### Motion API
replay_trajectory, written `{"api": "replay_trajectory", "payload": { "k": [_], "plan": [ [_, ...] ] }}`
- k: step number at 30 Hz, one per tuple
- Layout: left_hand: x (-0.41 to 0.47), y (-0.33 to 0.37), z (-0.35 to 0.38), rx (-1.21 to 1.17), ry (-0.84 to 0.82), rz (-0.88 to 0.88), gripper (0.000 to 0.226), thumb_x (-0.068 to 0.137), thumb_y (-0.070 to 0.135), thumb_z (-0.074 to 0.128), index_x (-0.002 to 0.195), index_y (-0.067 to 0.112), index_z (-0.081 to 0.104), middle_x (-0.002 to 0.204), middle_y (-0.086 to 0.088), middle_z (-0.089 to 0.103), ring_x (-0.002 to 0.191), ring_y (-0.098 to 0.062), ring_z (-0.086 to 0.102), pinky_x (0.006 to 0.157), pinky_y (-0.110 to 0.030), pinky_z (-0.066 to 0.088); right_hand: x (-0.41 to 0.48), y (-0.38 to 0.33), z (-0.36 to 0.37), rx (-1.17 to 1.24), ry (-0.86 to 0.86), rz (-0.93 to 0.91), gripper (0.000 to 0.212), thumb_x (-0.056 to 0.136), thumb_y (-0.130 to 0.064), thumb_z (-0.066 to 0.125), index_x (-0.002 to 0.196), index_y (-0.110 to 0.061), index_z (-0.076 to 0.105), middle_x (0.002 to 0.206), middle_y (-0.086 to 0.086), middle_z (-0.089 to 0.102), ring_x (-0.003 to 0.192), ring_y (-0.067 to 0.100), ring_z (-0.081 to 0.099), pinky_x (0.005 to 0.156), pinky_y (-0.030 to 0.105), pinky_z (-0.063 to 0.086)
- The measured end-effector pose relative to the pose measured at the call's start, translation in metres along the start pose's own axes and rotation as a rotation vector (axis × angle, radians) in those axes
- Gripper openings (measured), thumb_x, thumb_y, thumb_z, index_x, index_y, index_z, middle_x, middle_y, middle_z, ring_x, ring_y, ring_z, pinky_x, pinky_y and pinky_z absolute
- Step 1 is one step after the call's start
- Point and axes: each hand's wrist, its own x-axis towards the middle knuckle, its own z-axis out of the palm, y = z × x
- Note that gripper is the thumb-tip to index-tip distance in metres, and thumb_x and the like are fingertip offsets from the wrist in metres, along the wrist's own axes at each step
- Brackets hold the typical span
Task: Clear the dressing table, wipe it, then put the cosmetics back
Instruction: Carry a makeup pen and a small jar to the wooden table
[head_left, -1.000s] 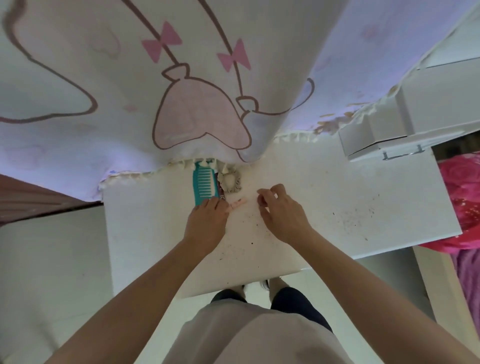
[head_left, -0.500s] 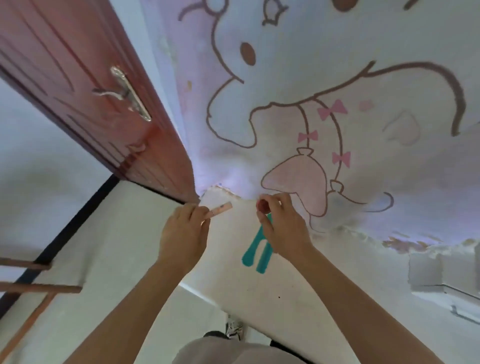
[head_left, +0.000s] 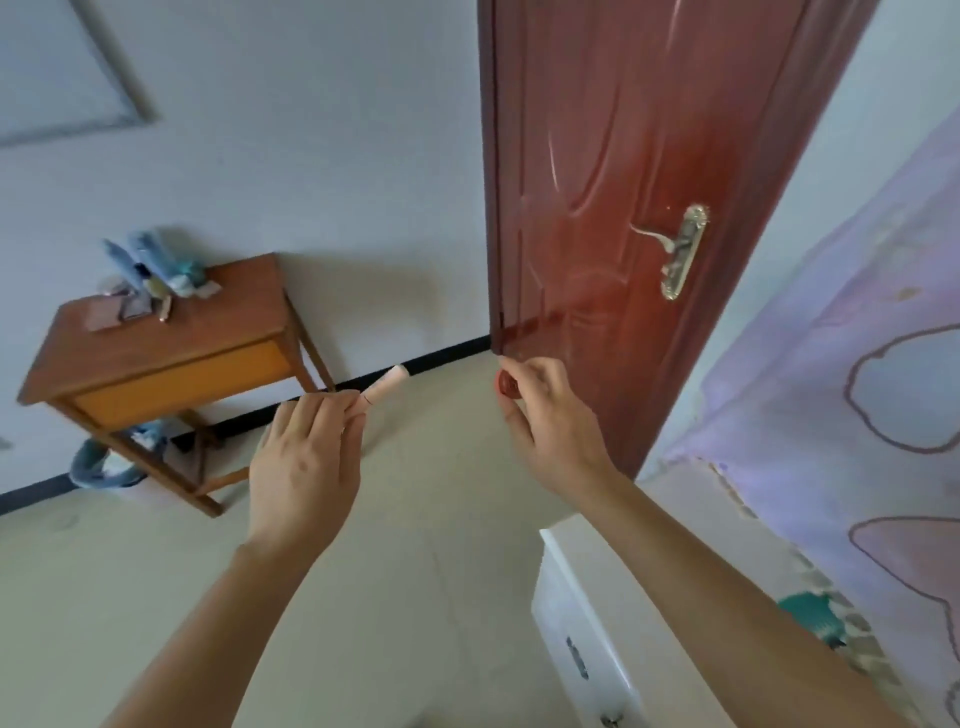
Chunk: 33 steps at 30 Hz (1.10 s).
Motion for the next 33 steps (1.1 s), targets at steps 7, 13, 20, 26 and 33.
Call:
{"api": "replay_trajectory", "payload": {
  "k": [7,13,20,26,33],
  "plan": [
    [0.013,-0.160,-0.038,0.086,0.044,-0.106,0.029,0.100,0.024,0.045,0.109,0.005,0.063,0.092,-0.010,0.061,0.075,-0.024,0.047,0.056,-0.039,0.041,0.107,-0.104,0.104,-0.034,-0.058,-0.164,0.044,0.101,-0.024,0.050,0.144,-0.022,0.039,0.126,0.001,0.042,0.081,0.019,0.061,0.059,0.034,0.054],
    [0.048,-0.252,-0.043,0.141,0.038,-0.157,0.029,0.099,0.025,0.044,0.110,0.007,0.063,0.091,-0.009,0.061,0.074,-0.024,0.049,0.056,-0.036,0.042,0.169,-0.161,0.178,-0.007,-0.118,-0.232,0.045,0.103,-0.033,0.038,0.147,-0.023,0.036,0.130,0.002,0.041,0.083,0.016,0.061,0.060,0.025,0.051],
    [0.088,-0.326,0.008,0.168,0.024,-0.173,0.019,0.100,0.019,0.051,0.109,0.008,0.064,0.091,-0.008,0.061,0.074,-0.024,0.049,0.057,-0.034,0.041,0.241,-0.165,0.254,0.048,-0.153,-0.241,0.044,0.103,-0.033,0.041,0.147,-0.024,0.038,0.128,0.001,0.043,0.082,0.013,0.060,0.059,0.021,0.049],
    [0.163,-0.403,0.069,0.242,-0.003,-0.173,0.024,0.098,0.021,0.049,0.111,0.009,0.065,0.095,-0.006,0.063,0.076,-0.024,0.051,0.058,-0.033,0.041,0.350,-0.148,0.327,0.086,-0.170,-0.266,0.041,0.103,-0.031,0.045,0.143,-0.022,0.042,0.125,0.002,0.045,0.084,0.017,0.062,0.055,0.024,0.047],
    [0.265,-0.496,0.098,0.285,0.026,-0.244,0.024,0.095,0.022,0.051,0.108,0.009,0.066,0.096,-0.005,0.064,0.079,-0.025,0.056,0.060,-0.037,0.047,0.504,-0.162,0.393,0.139,-0.193,-0.341,0.041,0.101,-0.029,0.049,0.141,-0.023,0.044,0.125,-0.002,0.044,0.088,0.014,0.060,0.061,0.024,0.054]
  ]
}}
